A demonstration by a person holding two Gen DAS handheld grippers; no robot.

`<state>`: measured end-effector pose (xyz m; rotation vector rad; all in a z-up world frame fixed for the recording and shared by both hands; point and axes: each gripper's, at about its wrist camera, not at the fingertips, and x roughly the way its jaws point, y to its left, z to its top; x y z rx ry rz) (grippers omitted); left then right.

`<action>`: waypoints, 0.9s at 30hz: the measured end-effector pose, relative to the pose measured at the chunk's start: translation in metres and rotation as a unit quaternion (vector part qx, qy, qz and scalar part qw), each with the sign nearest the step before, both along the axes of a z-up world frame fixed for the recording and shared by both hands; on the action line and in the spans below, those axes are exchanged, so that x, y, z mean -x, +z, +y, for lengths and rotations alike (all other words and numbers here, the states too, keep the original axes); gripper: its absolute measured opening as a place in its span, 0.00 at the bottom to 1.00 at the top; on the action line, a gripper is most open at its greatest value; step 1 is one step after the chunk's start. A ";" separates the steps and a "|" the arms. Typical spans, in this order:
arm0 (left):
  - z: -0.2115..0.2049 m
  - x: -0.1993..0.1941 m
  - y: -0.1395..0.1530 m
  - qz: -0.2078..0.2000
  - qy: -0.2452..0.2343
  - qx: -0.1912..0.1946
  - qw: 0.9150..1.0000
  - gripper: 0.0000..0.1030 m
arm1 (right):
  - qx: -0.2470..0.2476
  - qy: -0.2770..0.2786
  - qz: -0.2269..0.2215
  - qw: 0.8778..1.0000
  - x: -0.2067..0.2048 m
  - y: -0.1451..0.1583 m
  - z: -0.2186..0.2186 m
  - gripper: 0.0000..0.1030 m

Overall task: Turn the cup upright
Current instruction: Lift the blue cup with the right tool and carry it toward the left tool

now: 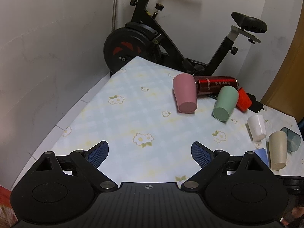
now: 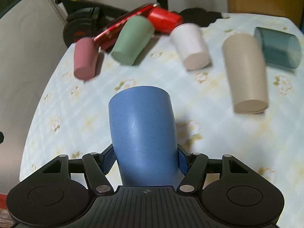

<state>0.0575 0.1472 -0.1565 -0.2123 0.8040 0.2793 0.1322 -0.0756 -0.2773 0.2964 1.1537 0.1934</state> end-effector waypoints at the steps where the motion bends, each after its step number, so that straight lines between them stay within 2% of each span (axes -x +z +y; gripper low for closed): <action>1: 0.000 0.000 -0.001 0.002 0.001 0.002 1.000 0.93 | -0.002 0.003 0.002 1.000 -0.001 -0.001 0.002 0.59; 12: 0.000 -0.002 -0.009 0.015 -0.001 0.015 1.000 0.93 | -0.024 0.034 0.032 0.999 -0.013 -0.018 0.028 0.59; 16: -0.004 -0.003 -0.011 0.018 -0.006 0.015 1.000 0.93 | -0.022 0.047 0.029 0.998 -0.011 -0.018 0.029 0.61; 24: -0.013 -0.004 -0.012 0.020 -0.017 0.028 0.999 0.93 | -0.019 0.076 -0.006 0.997 -0.003 0.006 0.022 0.63; 27: -0.020 -0.006 -0.013 0.021 -0.023 0.035 0.999 0.93 | 0.002 0.078 -0.042 0.996 0.008 0.024 0.014 0.74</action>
